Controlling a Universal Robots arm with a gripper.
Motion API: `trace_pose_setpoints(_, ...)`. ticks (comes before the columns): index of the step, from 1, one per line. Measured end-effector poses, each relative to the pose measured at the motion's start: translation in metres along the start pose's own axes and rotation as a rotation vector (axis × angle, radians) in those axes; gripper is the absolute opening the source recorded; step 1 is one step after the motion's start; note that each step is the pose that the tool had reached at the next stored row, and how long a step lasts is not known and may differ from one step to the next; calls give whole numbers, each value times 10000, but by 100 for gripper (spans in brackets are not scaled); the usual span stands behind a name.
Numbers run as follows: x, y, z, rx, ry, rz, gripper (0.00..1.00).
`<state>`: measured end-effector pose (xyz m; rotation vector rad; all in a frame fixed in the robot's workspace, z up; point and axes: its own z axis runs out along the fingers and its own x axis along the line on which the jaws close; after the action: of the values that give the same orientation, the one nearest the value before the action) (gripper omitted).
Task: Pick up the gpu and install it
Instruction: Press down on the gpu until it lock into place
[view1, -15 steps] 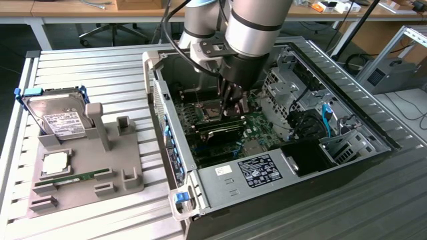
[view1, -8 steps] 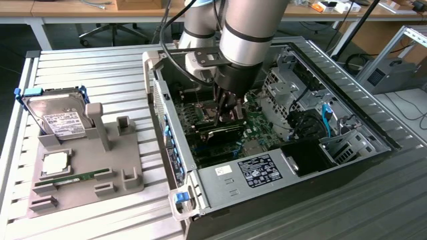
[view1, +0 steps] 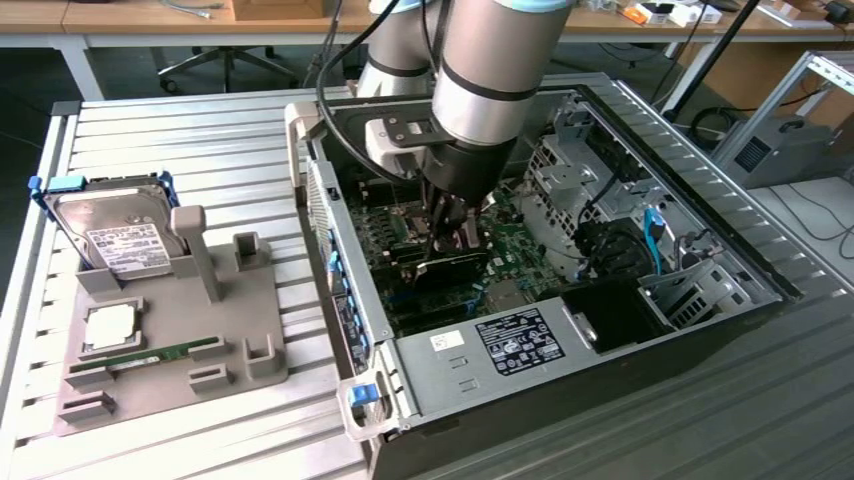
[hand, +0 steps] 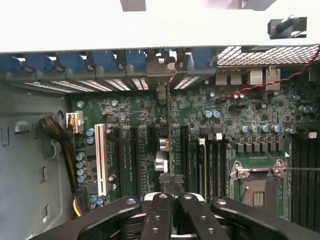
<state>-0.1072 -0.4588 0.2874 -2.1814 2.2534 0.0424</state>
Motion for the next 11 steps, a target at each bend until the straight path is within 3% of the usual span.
trace_pose_setpoints(5,-8,36,11,0,0,1,11)
trace_pose_setpoints(11,-37,22,34,0,-3,0,11)
